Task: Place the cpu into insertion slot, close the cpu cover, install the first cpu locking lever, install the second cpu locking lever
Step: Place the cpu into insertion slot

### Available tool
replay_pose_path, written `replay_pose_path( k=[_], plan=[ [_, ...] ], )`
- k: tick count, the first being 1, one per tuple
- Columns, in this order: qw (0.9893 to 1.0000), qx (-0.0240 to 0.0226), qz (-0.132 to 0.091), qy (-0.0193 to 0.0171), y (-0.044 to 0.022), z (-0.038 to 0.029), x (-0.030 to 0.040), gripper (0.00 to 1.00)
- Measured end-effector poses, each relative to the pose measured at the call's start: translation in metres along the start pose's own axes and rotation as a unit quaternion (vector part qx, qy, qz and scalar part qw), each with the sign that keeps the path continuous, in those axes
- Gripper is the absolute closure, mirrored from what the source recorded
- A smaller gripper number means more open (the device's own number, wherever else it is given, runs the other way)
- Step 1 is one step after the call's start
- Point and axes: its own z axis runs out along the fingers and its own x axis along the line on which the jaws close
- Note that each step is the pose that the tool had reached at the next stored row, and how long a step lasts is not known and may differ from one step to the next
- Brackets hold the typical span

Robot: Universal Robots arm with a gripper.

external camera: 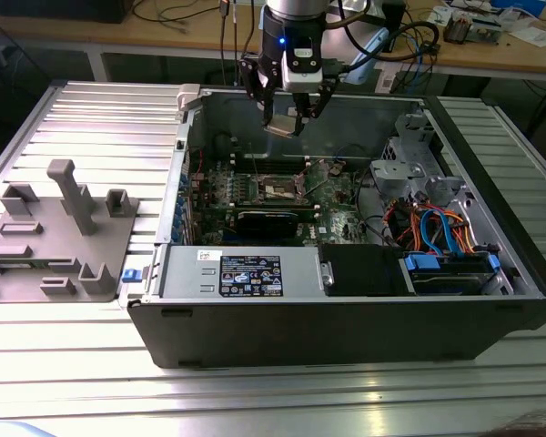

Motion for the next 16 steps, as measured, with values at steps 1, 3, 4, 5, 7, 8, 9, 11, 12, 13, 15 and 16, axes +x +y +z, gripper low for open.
replay_pose_path(
  k=[1,3,4,5,7,8,9,11,12,13,15,16],
  plan=[
    [1.0000,0.0000,0.000,0.0000,0.0000,0.0000,0.0000,0.46],
    [1.0000,0.0000,0.001,-0.0001,0.0000,0.0000,0.0000,0.46],
    [1.0000,0.0000,0.001,-0.0001,0.0000,0.0000,0.0000,0.46],
    [1.0000,0.0000,0.001,-0.0001,0.0000,0.0000,0.0000,0.46],
    [1.0000,0.0000,0.002,-0.0002,0.0000,0.0000,0.0000,0.46],
    [1.0000,0.0000,0.002,-0.0002,0.0000,0.0000,0.0000,0.46],
    [1.0000,0.0000,0.002,-0.0001,0.0000,0.0000,0.0000,0.46],
    [1.0000,0.0000,0.003,-0.0002,0.0000,0.0000,0.0000,0.46],
    [1.0000,0.0000,0.003,-0.0002,0.0000,0.0000,0.0000,0.46],
    [1.0000,0.0000,0.003,-0.0002,0.0000,0.0000,0.0000,0.46],
    [1.0000,0.0000,0.004,-0.0003,0.0000,0.0000,0.0000,0.46],
    [1.0000,-0.0001,0.004,-0.0003,0.0000,0.0000,0.0000,0.46]
  ],
)
